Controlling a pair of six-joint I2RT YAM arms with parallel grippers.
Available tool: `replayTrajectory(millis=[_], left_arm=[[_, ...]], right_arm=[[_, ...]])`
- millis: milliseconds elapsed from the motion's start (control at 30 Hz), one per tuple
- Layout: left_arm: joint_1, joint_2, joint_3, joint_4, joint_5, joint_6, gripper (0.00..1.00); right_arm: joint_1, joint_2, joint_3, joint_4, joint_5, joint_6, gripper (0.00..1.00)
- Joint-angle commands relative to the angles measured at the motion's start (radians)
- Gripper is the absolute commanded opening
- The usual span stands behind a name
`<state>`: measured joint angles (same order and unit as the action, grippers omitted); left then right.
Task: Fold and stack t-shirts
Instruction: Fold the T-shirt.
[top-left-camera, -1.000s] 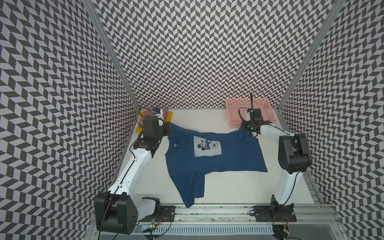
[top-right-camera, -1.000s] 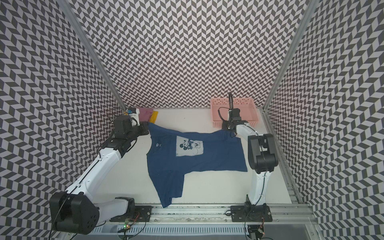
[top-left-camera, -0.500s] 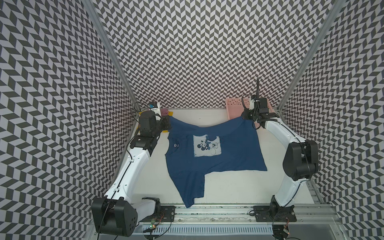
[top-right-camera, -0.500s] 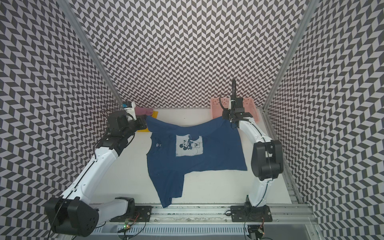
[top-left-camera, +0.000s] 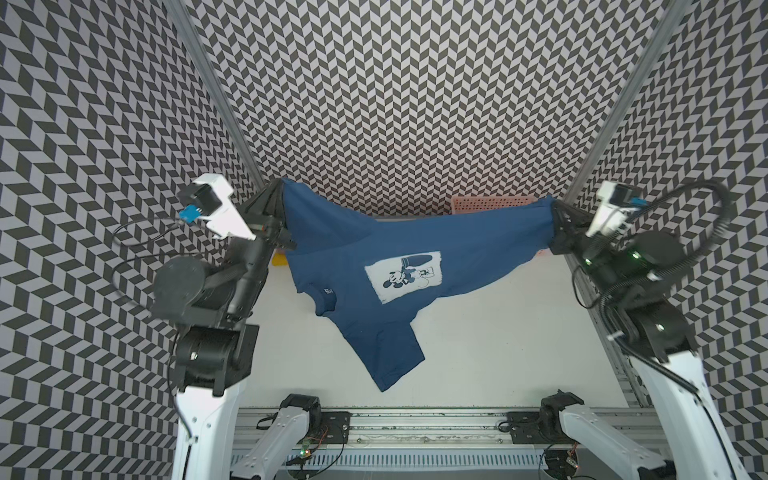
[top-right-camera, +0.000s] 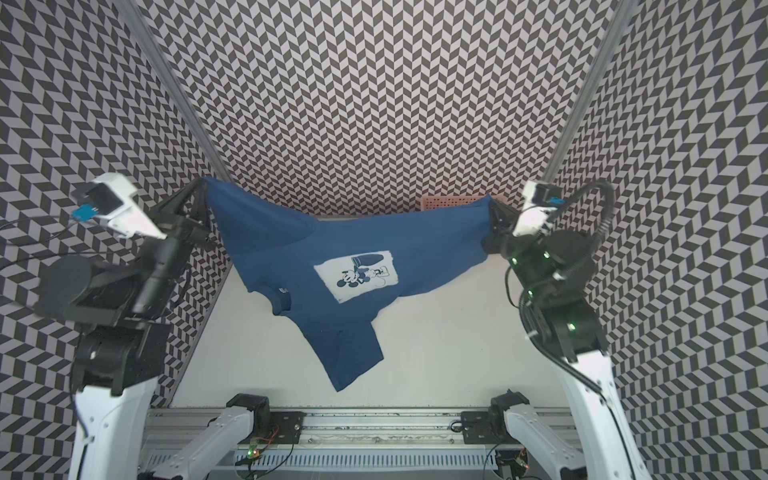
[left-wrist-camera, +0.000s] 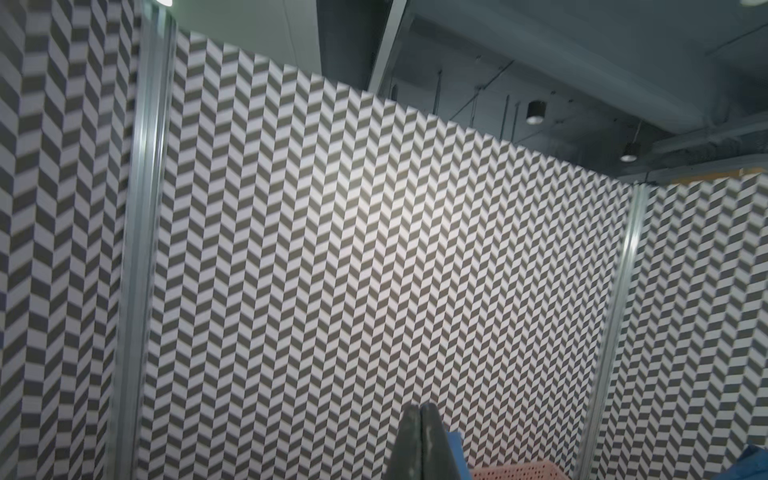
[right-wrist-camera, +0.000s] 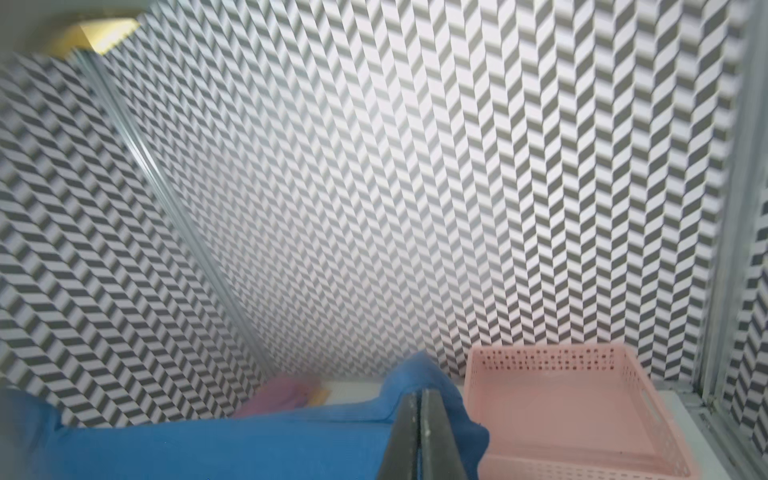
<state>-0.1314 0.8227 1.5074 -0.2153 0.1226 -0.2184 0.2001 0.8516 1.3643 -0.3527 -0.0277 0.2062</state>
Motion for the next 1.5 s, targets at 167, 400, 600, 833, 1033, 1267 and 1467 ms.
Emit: replayTrajectory(millis=[167,400,600,833,1033,1267,1467], left_arm=[[-0.013,-0.155,0.214,-0.125,-0.009,0.068,0.00],[-0.057,-0.136,0.323,-0.149,-0.041,0.101,0.00],[-0.070,-0.035,0.143,-0.055,-0.088,0.128,0.00],[-0.041,0.186,-0.308,0.185,-0.137,0.063,0.00],[0.080,0.527,-0.437,0.277,-0.016,-0.026,0.00],[0.133,0.738,-0.285,0.245,0.006,-0.004,0.00],[0.133,0.880,-0.151,0.233,0.037,0.000,0.00]], right_arm=[[0.002,-0.158,0.172,-0.249,0.112,-0.020,0.00],[0.002,-0.128,0.255,-0.343,0.143,-0.011,0.00],[0.002,-0.030,0.005,-0.222,0.127,0.017,0.00],[0.001,0.147,-0.333,0.046,0.098,0.059,0.00],[0.003,0.412,-0.401,0.167,0.046,0.075,0.00],[0.008,0.687,-0.303,0.157,0.005,0.055,0.00],[0.008,0.796,-0.253,0.155,0.000,0.046,0.00]])
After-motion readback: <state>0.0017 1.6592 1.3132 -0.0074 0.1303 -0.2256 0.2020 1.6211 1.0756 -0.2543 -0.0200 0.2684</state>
